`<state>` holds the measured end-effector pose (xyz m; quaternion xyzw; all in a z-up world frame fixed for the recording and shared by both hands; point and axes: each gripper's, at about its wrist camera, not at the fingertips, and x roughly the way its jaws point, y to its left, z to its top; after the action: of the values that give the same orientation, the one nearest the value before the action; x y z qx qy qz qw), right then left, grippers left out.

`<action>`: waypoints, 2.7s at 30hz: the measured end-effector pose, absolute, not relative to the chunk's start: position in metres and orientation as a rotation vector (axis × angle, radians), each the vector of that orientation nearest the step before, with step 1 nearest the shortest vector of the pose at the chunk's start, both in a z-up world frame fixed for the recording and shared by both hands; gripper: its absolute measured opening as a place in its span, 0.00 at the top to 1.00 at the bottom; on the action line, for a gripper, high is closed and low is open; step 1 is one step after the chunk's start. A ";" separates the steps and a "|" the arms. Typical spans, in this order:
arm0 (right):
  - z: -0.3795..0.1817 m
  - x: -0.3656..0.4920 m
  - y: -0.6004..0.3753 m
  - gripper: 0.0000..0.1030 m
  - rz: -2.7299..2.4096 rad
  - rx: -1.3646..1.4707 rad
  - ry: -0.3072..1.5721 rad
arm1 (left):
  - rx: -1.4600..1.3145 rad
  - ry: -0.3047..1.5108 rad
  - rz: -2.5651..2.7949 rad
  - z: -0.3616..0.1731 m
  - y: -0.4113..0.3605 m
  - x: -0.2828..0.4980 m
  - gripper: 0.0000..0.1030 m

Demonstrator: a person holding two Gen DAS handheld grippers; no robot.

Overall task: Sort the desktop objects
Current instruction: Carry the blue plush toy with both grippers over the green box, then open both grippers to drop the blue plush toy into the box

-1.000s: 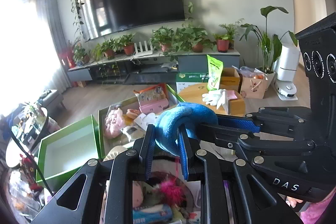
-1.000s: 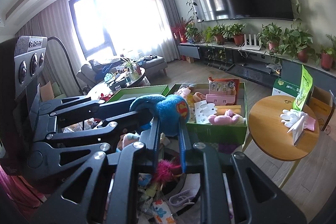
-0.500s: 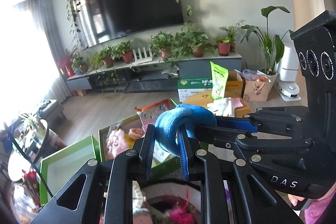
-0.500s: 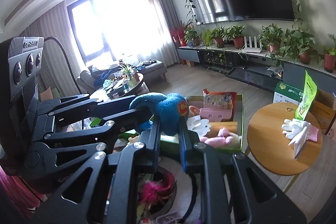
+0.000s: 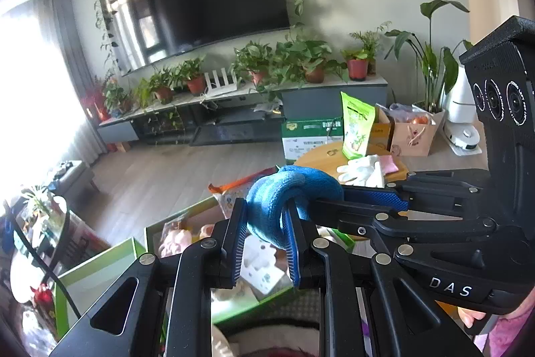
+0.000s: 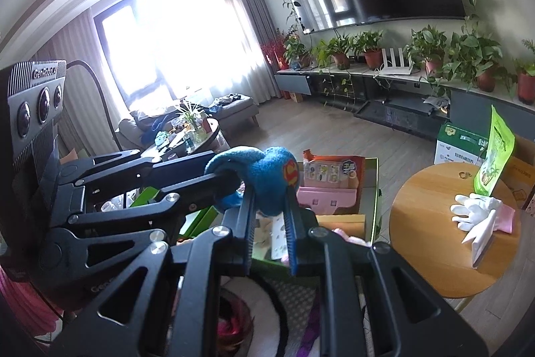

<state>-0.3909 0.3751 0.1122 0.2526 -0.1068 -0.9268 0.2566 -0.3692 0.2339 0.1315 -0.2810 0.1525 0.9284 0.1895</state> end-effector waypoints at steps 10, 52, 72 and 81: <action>0.086 -0.438 0.388 0.83 -2.501 0.754 -0.357 | -0.872 0.442 2.576 0.105 0.246 -0.415 0.80; 0.020 -0.510 0.404 0.77 -2.624 0.958 -0.432 | -1.131 0.413 2.502 0.038 0.266 -0.490 0.80; 0.055 -0.478 0.396 0.72 -2.624 0.880 -0.400 | -1.034 0.410 2.558 0.083 0.258 -0.458 0.76; 0.093 -0.433 0.390 0.71 -2.667 0.785 -0.351 | -0.900 0.374 2.663 0.121 0.239 -0.418 0.43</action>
<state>-0.4330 0.3905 0.0934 0.2759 -0.1233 -0.9382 0.1687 -0.4184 0.2394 0.1205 -0.3136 0.1303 0.9281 0.1525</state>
